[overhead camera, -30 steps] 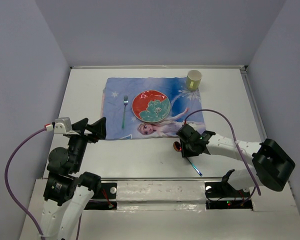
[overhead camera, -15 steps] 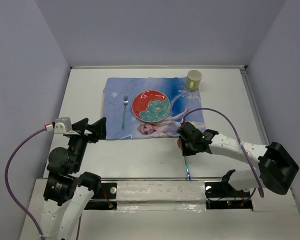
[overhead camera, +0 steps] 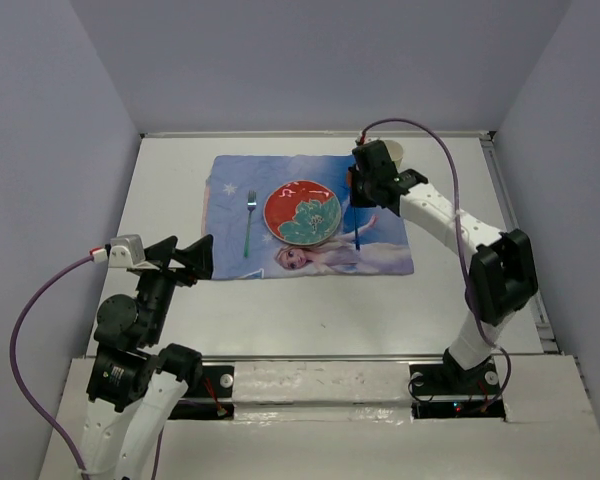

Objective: Set the dinner table for one person

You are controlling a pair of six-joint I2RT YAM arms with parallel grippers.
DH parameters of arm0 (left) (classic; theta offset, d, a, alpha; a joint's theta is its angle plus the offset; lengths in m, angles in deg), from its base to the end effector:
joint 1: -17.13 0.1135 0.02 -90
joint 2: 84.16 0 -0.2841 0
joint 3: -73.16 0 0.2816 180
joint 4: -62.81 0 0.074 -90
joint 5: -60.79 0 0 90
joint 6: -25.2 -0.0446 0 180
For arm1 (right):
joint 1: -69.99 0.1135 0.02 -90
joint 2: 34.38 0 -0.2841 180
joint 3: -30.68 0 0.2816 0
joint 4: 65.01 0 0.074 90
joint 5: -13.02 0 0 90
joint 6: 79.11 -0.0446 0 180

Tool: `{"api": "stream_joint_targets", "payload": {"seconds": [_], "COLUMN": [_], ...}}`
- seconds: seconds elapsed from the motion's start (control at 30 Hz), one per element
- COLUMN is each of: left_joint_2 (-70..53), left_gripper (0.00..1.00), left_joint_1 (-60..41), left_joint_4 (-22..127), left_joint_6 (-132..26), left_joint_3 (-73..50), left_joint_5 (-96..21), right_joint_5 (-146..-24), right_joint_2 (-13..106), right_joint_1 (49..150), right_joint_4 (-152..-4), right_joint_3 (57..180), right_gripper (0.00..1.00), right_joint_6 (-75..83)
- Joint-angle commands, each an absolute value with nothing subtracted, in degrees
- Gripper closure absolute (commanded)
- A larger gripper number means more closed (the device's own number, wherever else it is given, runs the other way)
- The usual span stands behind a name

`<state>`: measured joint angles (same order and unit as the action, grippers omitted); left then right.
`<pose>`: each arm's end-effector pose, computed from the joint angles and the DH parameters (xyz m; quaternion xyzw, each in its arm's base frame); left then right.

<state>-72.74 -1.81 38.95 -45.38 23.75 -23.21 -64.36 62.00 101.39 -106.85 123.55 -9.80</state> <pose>0.0755 -0.0210 0.3720 -0.0438 0.6137 -0.2284 0.7545 0.3595 0.2080 0.2950 -0.0442 0.9193 0.0744 0.3839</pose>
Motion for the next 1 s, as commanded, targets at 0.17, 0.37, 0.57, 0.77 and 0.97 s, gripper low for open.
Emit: {"api": "stream_joint_targets", "payload": {"seconds": [0.17,0.37,0.57,0.77,0.97], "left_joint_2": [-72.73,-71.94,-71.67,-71.33,-71.15], "left_gripper": [0.01,0.01,0.01,0.01,0.01], "left_joint_1": [-2.73,-2.91,-2.73,-2.29,-2.12], "left_joint_4": [41.72,41.72,41.63,41.72,41.72], "left_joint_6": [-46.52,-46.52,-46.52,-46.52,-46.43], "left_joint_3": [23.85,23.85,23.76,23.76,23.85], "left_joint_5": [-24.02,-24.11,-24.02,-24.11,-24.11], "right_joint_5": [-67.84,-72.23,-73.02,-73.38,-73.20], "right_joint_2": [77.32,82.33,85.06,88.04,89.45], "right_joint_1": [95.57,91.36,90.82,90.21,89.68], "right_joint_4": [-106.84,-107.02,-107.28,-107.11,-107.02], "right_joint_3": [139.12,140.80,140.98,141.59,142.38], "right_gripper": [1.00,1.00,1.00,1.00,0.97], "right_joint_6": [-6.16,-8.10,-8.09,-9.24,-9.50]}}
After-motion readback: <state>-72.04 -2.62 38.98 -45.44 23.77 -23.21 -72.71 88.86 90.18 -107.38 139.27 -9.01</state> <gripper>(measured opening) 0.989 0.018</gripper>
